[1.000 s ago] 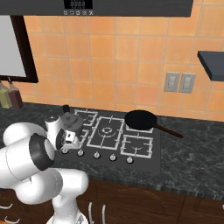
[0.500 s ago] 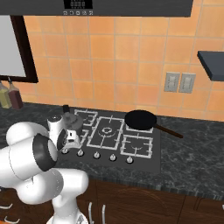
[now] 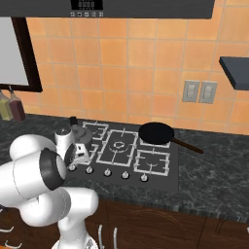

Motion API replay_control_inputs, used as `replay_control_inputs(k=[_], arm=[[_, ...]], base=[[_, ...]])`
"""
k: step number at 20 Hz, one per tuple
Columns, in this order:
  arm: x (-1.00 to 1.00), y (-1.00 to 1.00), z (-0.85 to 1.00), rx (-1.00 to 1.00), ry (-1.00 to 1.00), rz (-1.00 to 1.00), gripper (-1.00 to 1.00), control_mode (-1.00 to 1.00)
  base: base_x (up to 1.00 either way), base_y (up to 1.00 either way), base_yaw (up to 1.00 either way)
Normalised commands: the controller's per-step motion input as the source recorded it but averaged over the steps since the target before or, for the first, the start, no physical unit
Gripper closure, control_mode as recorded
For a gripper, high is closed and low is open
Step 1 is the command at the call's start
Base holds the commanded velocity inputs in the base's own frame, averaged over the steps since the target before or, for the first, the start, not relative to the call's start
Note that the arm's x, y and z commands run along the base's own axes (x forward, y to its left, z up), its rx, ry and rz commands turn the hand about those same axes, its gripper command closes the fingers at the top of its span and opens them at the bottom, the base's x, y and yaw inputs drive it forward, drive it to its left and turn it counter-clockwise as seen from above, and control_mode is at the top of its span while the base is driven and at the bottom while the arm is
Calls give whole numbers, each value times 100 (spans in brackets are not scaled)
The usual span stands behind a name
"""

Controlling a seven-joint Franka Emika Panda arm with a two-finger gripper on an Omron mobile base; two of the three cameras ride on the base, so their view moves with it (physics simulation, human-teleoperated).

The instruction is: Pick the kettle from the counter and place it on a stove burner. Then turn the burner on.

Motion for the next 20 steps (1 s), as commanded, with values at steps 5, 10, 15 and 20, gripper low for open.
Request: replay_control_inputs(k=[5,10,15,20], arm=[[0,0,0,-2,0,17,100,-100],[0,0,0,-2,0,17,100,-100],[0,0,0,-1,0,17,100,-100],[0,0,0,-2,0,15,100,-100]], base=[[0,0,0],[0,0,0],[0,0,0],[0,0,0]])
